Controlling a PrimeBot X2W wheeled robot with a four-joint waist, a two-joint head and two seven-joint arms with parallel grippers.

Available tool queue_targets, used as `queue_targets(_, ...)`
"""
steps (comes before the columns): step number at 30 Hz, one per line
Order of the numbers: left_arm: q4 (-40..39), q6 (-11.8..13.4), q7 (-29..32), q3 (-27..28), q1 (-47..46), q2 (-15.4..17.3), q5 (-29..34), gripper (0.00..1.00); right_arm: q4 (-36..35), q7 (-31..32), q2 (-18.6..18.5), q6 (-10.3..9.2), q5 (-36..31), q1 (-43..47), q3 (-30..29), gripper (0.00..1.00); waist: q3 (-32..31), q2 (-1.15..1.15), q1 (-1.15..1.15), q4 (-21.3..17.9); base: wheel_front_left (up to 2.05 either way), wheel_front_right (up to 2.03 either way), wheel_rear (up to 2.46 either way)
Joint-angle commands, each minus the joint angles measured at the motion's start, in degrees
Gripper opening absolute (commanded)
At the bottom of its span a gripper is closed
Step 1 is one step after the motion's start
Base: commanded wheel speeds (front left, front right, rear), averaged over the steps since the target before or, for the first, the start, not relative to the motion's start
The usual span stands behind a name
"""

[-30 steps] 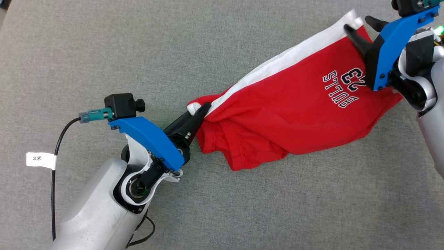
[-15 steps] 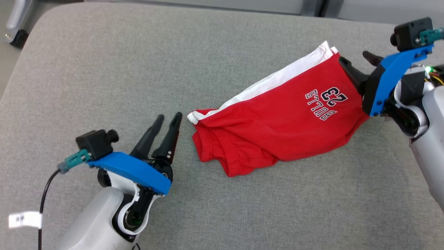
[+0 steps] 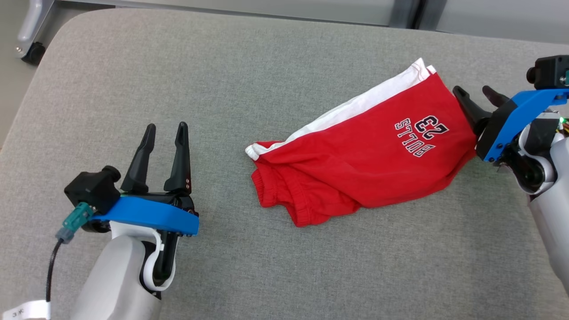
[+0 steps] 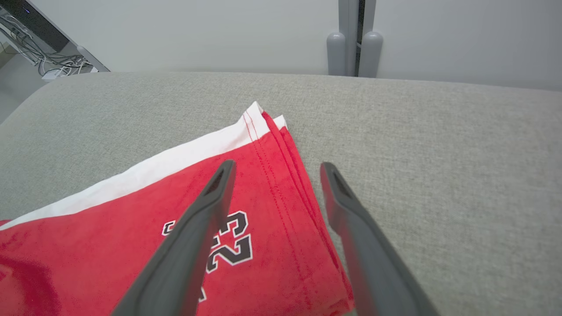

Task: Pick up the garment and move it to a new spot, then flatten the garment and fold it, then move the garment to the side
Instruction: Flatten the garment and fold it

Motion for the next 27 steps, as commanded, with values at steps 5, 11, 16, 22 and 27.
queue_targets(5,-1.7,0.5,-0.2,5.0,2.2,-2.7,11.4,1.0,3.0,-1.6,1.9,0.0,-1.6,-1.4,-1.3,1.0,1.3,0.0,0.01,1.1,0.0,0.0,0.0)
queue_targets(11,-2.9,-0.1,-0.2,7.5,4.0,-5.0,17.0,1.0,10.4,-4.8,2.9,0.0,-6.1,-4.1,-5.2,1.0,2.2,0.0,0.01,3.1,0.0,0.0,0.0)
queue_targets(16,-3.0,-0.4,-0.2,7.1,3.7,-6.0,18.9,1.0,15.8,-4.5,3.6,0.0,-9.5,-6.4,-6.3,1.0,2.9,0.0,0.01,4.9,0.0,0.0,0.0)
queue_targets(22,-1.9,-0.4,-0.2,5.2,2.6,-6.1,19.9,1.0,20.6,-1.4,4.2,0.0,-12.8,-6.8,-4.6,0.33,3.1,0.0,0.01,5.5,0.0,0.0,0.0)
queue_targets(27,-1.0,-0.4,-0.2,2.3,1.6,-4.5,18.7,1.0,21.0,-1.8,4.8,0.0,-12.5,-6.3,-4.3,0.0,2.5,0.0,0.01,4.4,0.0,0.0,0.0)
